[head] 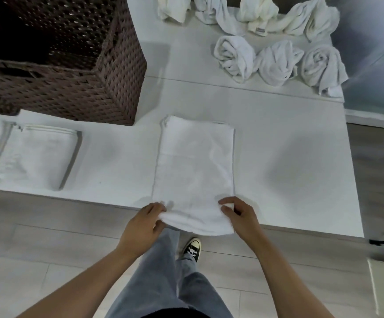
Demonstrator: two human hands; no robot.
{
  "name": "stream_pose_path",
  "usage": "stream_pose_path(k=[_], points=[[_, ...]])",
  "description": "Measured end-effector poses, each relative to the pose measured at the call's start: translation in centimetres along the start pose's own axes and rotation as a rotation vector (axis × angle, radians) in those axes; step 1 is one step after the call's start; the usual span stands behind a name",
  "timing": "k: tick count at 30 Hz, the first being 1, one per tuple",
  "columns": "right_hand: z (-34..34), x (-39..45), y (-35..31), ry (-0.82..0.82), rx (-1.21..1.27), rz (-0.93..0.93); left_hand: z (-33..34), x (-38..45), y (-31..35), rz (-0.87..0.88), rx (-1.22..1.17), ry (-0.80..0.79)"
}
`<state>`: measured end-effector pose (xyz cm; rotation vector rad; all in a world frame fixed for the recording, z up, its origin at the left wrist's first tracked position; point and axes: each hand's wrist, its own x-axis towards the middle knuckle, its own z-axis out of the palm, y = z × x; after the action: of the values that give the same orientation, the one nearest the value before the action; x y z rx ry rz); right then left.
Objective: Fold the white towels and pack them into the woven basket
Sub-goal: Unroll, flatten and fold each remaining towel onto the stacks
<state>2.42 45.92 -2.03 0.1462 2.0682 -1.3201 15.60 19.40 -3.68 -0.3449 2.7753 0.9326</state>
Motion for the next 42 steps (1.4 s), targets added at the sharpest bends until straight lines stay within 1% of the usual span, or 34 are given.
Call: stream_pose_path(k=[3,6,7,8,9,11,12,13,16,18,22,25,27,29,34,36,40,42], points=[[-0.6,-0.6,0.2,-0.005,0.263,0.107,-2.0,-0.2,1.8,-0.134,-0.151,0.078],[-1.6,-0.7,0.6,-0.166,0.632,0.188,-3.4,0.2,3.2,-0.31,-0.386,0.177],[-1.9,-0.8,0.6,-0.212,0.706,0.204,-3.8,0.4,3.4,-0.337,-0.459,0.202],[-2.2,-1.0,0.5,-0.238,0.676,0.191,-4.2,0.6,3.5,-0.344,-0.504,0.215],[-2.4,-1.2,0.1,-0.251,0.565,0.136,-4.6,1.0,3.6,-0.343,-0.529,0.224],[-2.7,-1.4,-0.9,-0.214,0.268,0.013,-5.4,2.1,3.7,-0.359,-0.545,0.226],[-2.8,-1.2,-1.3,-0.177,0.189,-0.026,-5.8,2.6,3.8,-0.366,-0.558,0.227],[-2.9,-1.0,-1.9,-0.135,0.164,-0.053,-6.1,3.1,4.0,-0.37,-0.572,0.229],[-3.0,0.0,-2.9,0.011,0.072,-0.058,-7.1,4.6,4.4,-0.37,-0.641,0.215],[-3.1,0.3,-4.1,0.073,0.069,-0.101,-7.6,5.7,4.6,-0.381,-0.686,0.196],[-2.7,1.7,-6.3,0.01,0.118,-0.221,-8.3,8.1,4.9,-0.416,-0.812,0.192],[-1.7,3.9,-6.7,0.086,0.13,-0.241,-8.6,10.3,4.8,-0.465,-0.963,0.152],[-0.9,5.4,-6.8,0.148,0.149,-0.225,-8.4,11.4,4.2,-0.461,-1.035,0.107],[-0.3,7.0,-6.8,0.188,0.144,-0.201,-8.1,12.0,3.5,-0.462,-1.007,0.048],[0.5,10.4,-5.3,0.265,0.062,-0.145,-5.7,11.8,1.1,-0.561,-0.863,-0.072],[0.8,11.0,-5.0,0.31,0.01,-0.128,-4.9,11.8,0.6,-0.548,-0.786,-0.067],[1.5,11.9,-5.1,0.409,-0.068,-0.082,-3.7,13.0,0.4,-0.513,-0.638,0.011],[1.7,12.5,-5.4,0.443,-0.096,-0.041,-3.2,13.7,0.4,-0.501,-0.535,0.023]])
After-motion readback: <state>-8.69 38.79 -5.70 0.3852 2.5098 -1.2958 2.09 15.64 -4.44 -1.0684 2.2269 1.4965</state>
